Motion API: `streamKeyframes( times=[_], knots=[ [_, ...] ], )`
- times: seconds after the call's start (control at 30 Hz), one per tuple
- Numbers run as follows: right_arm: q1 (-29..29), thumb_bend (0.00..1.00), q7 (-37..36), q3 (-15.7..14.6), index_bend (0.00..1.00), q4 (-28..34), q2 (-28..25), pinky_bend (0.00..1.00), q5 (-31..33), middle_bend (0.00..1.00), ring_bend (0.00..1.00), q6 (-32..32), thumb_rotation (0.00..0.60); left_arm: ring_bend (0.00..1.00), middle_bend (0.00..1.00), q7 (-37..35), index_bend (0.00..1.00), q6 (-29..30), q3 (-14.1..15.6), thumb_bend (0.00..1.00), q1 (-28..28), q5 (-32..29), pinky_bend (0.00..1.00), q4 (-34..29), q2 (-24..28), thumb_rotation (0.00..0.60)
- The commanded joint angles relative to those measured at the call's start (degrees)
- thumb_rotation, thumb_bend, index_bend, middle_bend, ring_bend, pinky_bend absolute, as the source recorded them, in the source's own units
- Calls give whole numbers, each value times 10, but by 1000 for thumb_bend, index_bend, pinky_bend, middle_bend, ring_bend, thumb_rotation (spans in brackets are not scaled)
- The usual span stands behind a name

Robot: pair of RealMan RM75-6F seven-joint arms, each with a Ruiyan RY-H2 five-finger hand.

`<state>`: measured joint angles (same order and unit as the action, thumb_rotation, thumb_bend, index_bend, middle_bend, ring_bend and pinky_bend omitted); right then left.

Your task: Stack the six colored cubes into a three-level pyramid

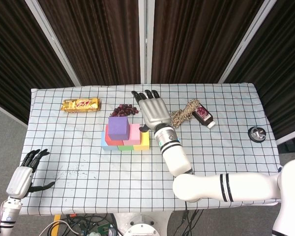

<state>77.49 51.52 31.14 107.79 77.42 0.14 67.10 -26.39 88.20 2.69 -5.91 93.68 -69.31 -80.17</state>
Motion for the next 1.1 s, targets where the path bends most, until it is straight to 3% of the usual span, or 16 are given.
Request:
streamKeyframes(
  times=[0.03,0.37,0.53,1.1],
  knots=[
    [-39,72,-45,-29,0,-16,-11,0,-27,119,2,-32,600,47,148,4,49,-4,-3,0,-3,-3,20,-2,1,600],
    [-108,78,-122,-128,0,-118,23,0,-107,105,0,-108,600,46,148,18,49,-17,-1,0,-7,-6,20,-12,1,600],
    [-128,77,-164,-153,0,-187,64,0,-133,71,0,-152,600,47,148,16,49,-15,-2,0,-6,-9,20,-9,-1,600],
    [-144,100,-253,-156,0,-352,211,0,-243,9,0,-173,600,47,148,1,49,-12,-2,0,-1,-14,20,7,-4,600]
  ],
)
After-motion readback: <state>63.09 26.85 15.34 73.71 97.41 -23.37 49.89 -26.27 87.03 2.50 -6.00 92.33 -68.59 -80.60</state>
